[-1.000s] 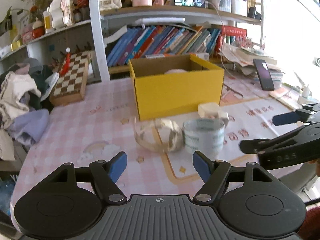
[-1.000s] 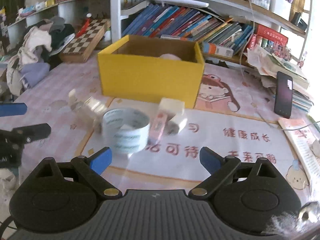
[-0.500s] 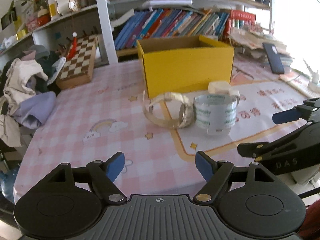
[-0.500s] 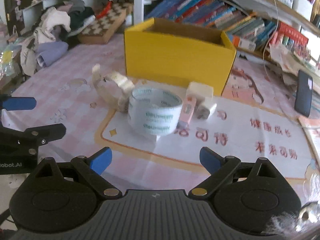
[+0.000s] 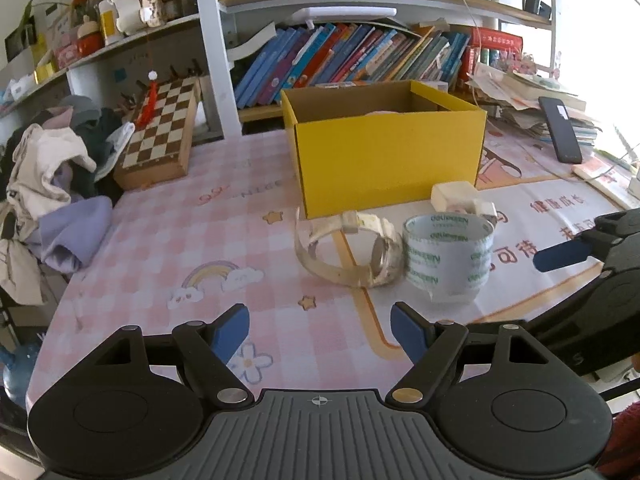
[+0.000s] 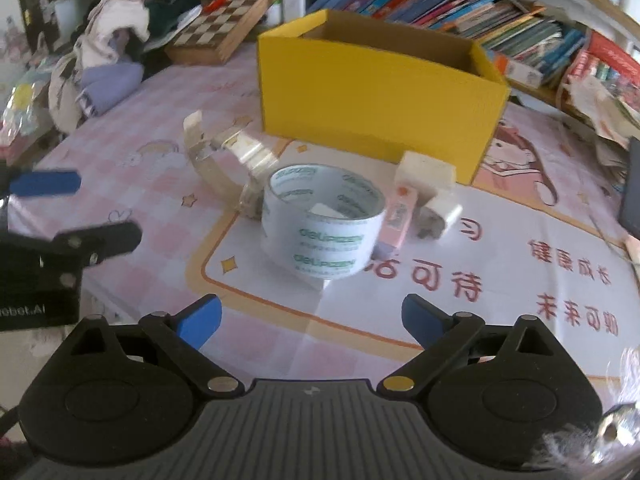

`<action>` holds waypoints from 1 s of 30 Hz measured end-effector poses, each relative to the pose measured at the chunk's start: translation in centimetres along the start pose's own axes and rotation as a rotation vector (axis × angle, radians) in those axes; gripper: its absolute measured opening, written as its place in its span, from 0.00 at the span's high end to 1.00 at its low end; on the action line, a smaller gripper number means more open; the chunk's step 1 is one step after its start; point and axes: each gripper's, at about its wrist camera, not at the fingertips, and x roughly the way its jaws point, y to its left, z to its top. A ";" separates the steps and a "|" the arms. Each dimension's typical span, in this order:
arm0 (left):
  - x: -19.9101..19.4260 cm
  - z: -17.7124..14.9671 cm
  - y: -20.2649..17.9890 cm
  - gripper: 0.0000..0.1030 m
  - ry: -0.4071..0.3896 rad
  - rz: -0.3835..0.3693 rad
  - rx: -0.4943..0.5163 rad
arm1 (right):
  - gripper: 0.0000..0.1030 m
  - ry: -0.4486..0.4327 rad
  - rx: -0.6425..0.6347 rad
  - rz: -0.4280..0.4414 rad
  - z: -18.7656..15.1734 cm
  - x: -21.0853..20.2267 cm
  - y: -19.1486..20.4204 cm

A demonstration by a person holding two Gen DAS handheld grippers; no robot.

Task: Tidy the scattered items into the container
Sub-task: 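Move both tools back toward the tape roll and white watch, then grasp the tape roll rim with the right gripper while the left grasps the watch strap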

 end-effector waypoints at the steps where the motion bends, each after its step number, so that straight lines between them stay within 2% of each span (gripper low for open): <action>1: 0.1 0.2 0.0 0.22 -0.001 0.004 0.000 | 0.05 0.004 -0.008 0.006 0.3 0.3 0.0; 12: 1.0 1.3 1.0 0.22 0.006 0.060 -0.022 | 0.04 0.038 -0.024 0.072 3.1 3.2 -0.4; 25: 1.7 1.4 1.9 0.22 0.035 0.095 -0.034 | 0.06 0.113 0.046 0.022 4.7 6.2 -1.6; 28: 1.8 1.4 2.0 0.22 0.039 0.100 -0.044 | 0.06 0.107 0.049 0.007 4.8 6.4 -1.7; 30: 2.0 1.4 2.1 0.22 0.042 0.101 -0.052 | 0.11 0.093 0.036 0.004 4.9 6.3 -1.6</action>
